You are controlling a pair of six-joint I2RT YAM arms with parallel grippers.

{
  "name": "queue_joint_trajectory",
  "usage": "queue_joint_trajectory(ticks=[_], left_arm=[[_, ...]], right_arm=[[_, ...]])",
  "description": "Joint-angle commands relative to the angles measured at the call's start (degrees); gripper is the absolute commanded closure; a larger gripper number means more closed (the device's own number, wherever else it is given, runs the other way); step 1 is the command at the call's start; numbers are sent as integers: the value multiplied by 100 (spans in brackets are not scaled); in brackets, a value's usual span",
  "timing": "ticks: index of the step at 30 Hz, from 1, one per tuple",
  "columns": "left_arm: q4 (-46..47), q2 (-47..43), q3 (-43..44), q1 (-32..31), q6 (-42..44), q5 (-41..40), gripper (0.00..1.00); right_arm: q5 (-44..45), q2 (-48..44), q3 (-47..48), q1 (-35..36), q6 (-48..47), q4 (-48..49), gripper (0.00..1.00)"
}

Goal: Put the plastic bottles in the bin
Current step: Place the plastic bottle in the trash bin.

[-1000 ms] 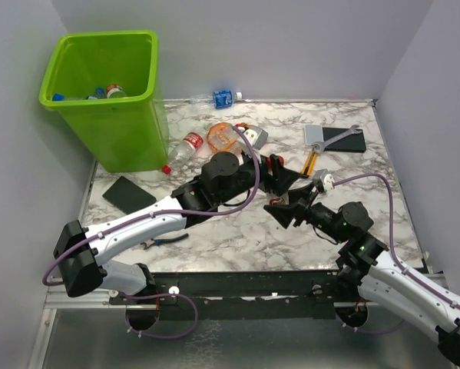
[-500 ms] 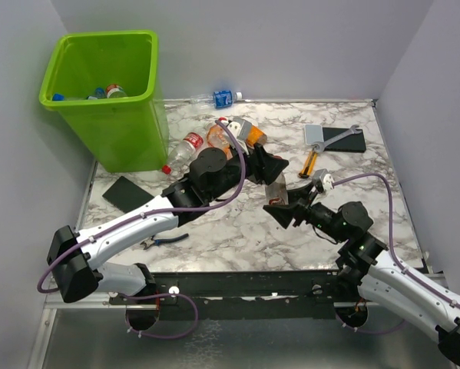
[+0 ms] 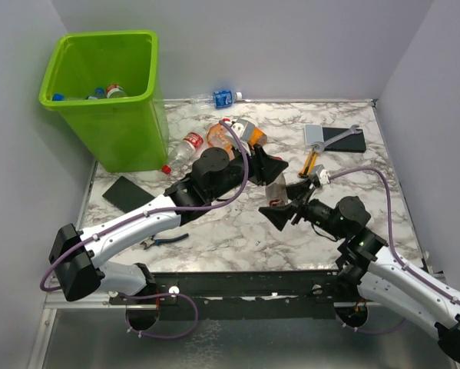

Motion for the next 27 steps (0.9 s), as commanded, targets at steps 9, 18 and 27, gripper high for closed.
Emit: queue_joint_trajectory(ticks=[9,18,27], left_arm=[[-798,-552,724,59,2046,-1979,100],[-381,-236,2586,698,5067,-4113,100],[949,669,4002,2788,5034,-4405,100]], right_arm=[[505,643,2030,39,907,-2575,0],[1233,-153,1711,45,1207,-2342,0],[1702,-482,750,38,1866,-2316,1]])
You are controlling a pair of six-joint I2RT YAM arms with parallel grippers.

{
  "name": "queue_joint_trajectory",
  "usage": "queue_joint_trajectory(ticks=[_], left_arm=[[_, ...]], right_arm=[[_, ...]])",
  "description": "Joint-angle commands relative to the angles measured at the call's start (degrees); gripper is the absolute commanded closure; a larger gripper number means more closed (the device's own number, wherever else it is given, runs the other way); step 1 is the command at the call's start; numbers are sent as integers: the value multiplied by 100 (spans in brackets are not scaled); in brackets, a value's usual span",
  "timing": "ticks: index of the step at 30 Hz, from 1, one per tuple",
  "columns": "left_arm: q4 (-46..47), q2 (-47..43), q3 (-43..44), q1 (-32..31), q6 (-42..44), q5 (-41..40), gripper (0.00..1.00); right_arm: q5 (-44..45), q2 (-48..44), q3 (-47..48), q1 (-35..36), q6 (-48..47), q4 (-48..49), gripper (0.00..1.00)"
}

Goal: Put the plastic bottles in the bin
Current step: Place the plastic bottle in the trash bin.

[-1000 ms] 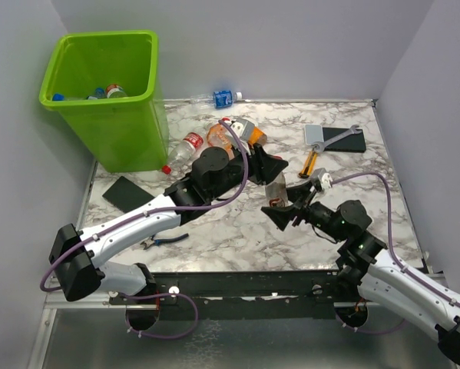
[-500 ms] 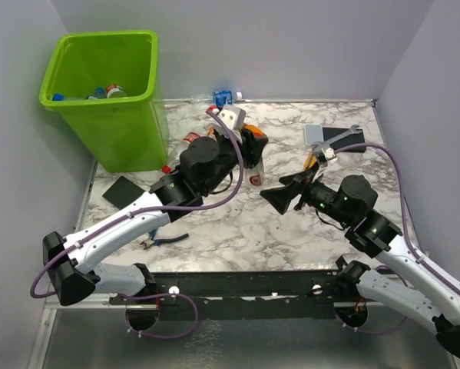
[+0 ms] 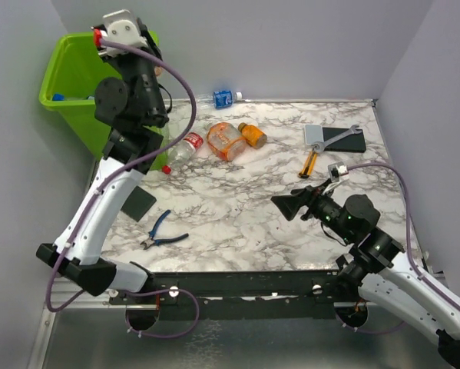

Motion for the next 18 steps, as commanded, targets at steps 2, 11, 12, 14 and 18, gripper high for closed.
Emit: queue_joint_trajectory(ticks=[2,11,12,14,18], left_arm=[[547,714,759,906,-200,-509,100],[1598,1154,-161,1978,-1251,-1173,100],[1725,1222,-249,2025,-1160,-1329,100],[1843,1330,-398,2180,-1176,-1585,100],[1825,1422,-691,2386,-1510,-1833,100]], right_arm=[[196,77,-256,44,566,-351,2],[-67,-164,-537,39,650,-699,3],[-59,-166,-528,38,635,-815,3],[92,-173,-546,37,587,-909,3],[185,-214,-577,41,528,-934,3]])
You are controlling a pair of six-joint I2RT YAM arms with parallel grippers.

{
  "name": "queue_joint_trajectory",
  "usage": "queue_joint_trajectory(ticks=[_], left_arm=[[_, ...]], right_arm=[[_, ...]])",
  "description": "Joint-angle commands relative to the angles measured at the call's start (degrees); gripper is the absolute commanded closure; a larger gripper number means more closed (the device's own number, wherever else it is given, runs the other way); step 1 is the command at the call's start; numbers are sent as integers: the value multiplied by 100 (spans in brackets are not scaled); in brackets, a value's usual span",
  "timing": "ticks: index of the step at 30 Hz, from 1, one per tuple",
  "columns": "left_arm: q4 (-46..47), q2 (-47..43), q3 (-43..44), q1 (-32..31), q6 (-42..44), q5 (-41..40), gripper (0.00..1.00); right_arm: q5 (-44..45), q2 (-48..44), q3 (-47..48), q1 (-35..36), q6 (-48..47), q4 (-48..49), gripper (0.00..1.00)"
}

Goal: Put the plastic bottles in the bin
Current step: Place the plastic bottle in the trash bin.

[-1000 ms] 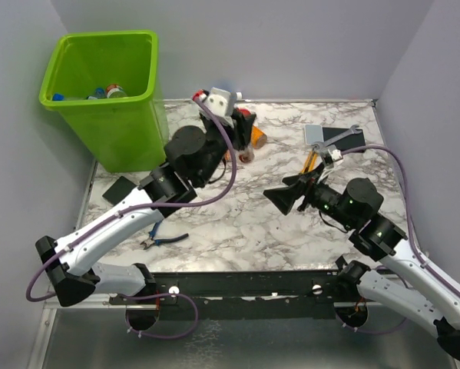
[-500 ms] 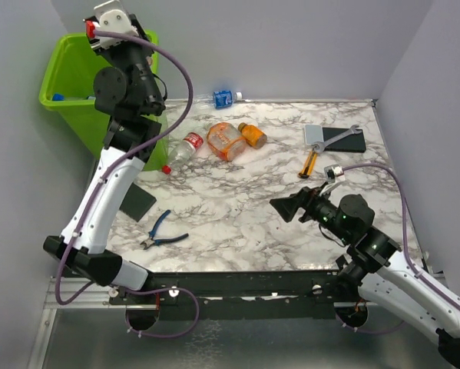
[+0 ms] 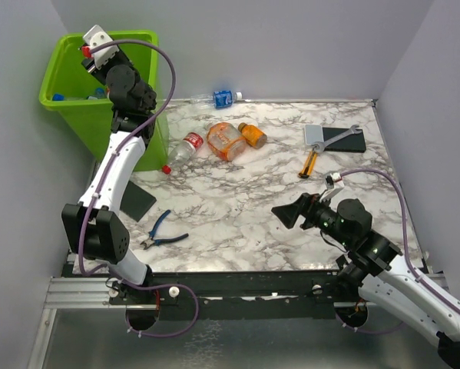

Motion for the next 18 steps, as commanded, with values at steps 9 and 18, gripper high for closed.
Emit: queue_joint_trajectory(ticks=[9,18], left_arm=[[-74,258,-419,183,-508,-785,100],[-728,385,-408,201,-1085,-445,76]], right_arm=[[301,-161,-130,43,-228,-324,3],[433,-97,-73,43,-271,-390,2]])
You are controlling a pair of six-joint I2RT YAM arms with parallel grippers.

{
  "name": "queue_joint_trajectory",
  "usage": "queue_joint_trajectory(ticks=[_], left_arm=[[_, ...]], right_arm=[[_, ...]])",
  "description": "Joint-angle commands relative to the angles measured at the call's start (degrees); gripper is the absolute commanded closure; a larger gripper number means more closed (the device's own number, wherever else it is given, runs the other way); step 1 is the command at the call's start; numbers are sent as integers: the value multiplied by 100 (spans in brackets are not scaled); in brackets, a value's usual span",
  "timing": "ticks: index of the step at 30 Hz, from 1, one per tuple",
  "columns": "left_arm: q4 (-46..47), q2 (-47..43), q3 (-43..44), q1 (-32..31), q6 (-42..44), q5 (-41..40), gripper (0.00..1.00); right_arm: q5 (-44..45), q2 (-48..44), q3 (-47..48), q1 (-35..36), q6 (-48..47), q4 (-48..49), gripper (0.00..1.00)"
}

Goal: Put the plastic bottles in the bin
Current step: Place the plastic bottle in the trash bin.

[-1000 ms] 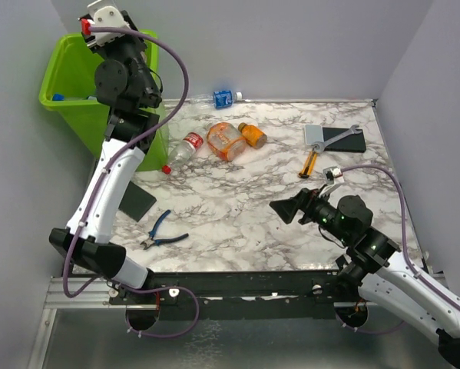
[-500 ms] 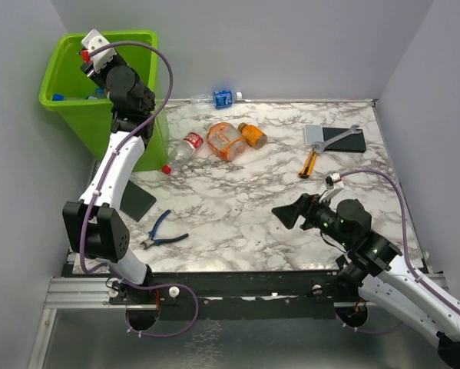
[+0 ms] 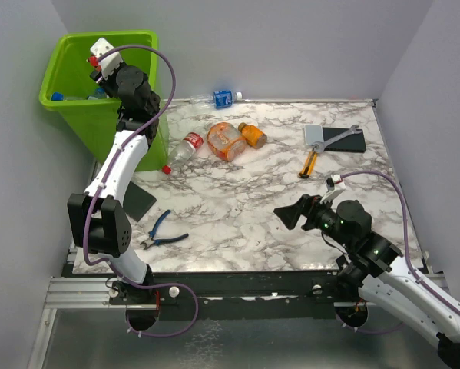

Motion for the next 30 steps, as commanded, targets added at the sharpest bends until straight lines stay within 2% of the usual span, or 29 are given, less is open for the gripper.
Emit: queue_joint_trajectory(ticks=[1,3,5,11,12,16,20,26,30], left_arm=[[-426,44,50,20,-428,255,66],[-567,48,190,20,-471,429,48],[-656,42,341,15,-489,557,35],[-732,-124,595,-18,-499,710,4],[-726,-165,632,-40,-477,716,1],[-702,-318,850,-272,-245,859,1],[-561,-528,1069,-888,271,1049,1],[-409,-781,1032,-2430,1454,1514,1],[-431,-930,501,-3597,2461,1621,1]], right_arm=[[243,10,-3,38,-115,-148,2],[286,24,-6,41,-128,-152,2],[318,47,6,37,-138,-153,2],[328,178,40,42,-134,-71,2],[323,200,51,37,-144,-46,2],[320,318,108,44,-164,12,2],[363,406,176,43,-220,49,2],[575,532,293,44,-279,180,2],[669,755,378,41,-242,370,2]])
